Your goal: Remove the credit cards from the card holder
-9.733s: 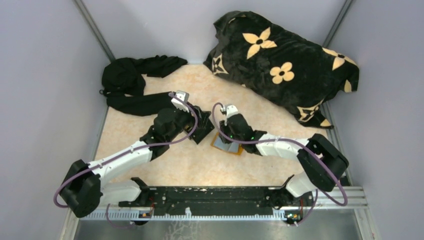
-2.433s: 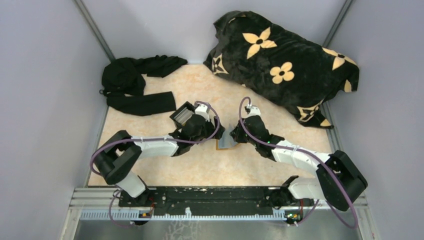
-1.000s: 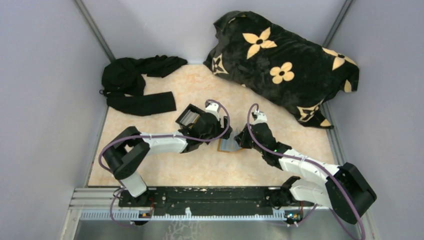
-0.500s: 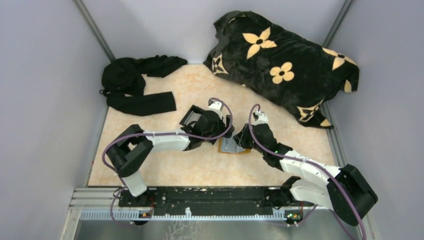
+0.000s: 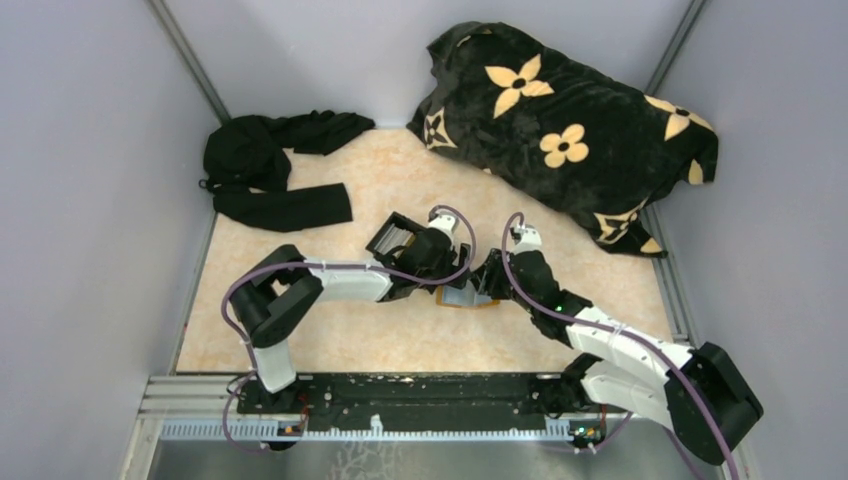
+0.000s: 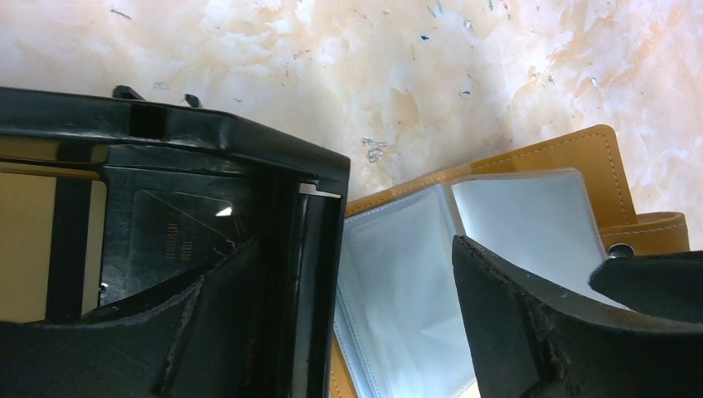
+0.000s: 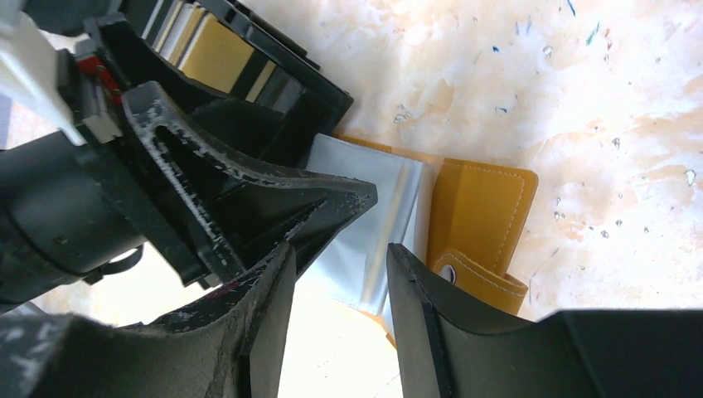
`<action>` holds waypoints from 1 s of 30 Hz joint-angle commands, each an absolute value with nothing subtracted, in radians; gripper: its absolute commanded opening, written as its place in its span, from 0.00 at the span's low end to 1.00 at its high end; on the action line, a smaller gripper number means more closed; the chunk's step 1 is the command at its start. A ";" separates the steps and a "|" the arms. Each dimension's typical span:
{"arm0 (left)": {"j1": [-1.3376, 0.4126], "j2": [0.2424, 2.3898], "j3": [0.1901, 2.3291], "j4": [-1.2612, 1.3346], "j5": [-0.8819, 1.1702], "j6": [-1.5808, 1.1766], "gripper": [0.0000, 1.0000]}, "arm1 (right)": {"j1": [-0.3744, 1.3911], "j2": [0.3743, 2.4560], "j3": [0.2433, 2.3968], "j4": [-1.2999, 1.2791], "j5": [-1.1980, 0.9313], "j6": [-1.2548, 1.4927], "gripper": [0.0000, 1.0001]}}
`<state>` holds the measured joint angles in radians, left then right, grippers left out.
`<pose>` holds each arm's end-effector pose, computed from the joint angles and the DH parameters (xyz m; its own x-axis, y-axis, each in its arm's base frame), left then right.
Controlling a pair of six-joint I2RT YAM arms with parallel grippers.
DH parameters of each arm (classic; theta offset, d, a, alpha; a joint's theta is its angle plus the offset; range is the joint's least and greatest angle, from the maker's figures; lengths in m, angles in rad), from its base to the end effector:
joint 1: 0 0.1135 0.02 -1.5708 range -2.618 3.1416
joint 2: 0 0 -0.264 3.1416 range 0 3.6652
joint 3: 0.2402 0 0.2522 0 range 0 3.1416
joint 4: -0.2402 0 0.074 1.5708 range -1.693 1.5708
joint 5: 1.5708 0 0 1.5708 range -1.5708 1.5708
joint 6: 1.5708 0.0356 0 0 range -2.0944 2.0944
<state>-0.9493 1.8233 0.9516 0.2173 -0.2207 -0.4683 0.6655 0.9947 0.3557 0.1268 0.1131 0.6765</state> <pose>0.2251 -0.3010 0.1541 -0.6287 0.1214 -0.7681 0.4577 0.8563 -0.2392 0.1629 0.1228 0.1834 -0.6363 0.2914 -0.7143 -0.1767 0.8463 0.5026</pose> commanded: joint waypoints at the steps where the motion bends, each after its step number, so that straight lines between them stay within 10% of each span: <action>1: -0.926 1.810 0.944 0.168 -0.232 -0.460 0.89 | 0.663 0.934 0.395 0.176 0.131 0.638 0.46; 30: -0.724 1.746 0.851 0.171 -0.234 -0.433 0.90 | 0.663 0.972 0.400 0.207 0.108 0.634 0.46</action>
<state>-0.7670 1.7565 0.8745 0.2253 -0.1951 -0.4580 0.6655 0.9623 0.3557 0.1493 0.1101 0.6464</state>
